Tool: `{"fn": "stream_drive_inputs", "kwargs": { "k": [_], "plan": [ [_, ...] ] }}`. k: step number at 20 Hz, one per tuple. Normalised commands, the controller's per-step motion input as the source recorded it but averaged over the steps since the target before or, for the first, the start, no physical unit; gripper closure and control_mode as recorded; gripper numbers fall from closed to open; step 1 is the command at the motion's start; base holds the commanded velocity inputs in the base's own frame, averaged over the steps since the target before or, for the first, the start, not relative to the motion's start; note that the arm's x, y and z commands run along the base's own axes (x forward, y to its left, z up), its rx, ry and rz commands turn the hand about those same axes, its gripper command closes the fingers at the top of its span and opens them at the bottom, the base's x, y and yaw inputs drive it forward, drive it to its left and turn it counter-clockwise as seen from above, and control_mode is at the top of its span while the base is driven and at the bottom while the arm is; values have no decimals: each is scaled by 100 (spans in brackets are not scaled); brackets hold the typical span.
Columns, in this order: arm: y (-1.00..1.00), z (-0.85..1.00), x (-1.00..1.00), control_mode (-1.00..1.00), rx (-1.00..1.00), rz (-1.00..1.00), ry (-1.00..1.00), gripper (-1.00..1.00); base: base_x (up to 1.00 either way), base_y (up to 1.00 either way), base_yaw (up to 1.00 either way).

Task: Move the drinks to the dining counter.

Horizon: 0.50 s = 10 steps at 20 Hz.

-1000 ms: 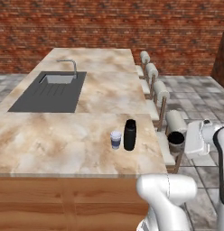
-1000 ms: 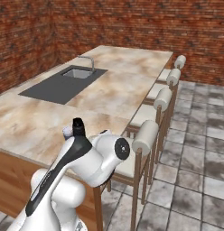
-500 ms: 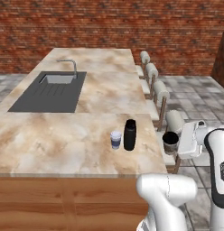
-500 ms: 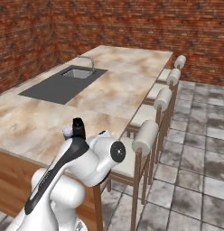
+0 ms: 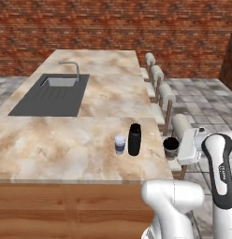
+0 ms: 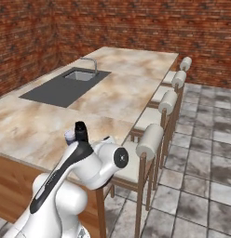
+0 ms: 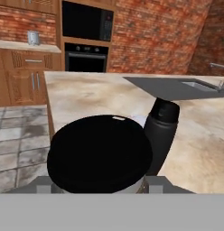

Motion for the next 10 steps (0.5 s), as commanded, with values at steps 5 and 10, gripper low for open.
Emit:
{"fn": "stream_drive_inputs", "kwargs": {
  "k": [5, 10],
  "plan": [
    [0, -20, 33, -100, 0, 0, 0, 100, 0, 0, 0],
    [0, -22, 30, -100, 0, 0, 0, 100, 0, 0, 0]
  ]
}}
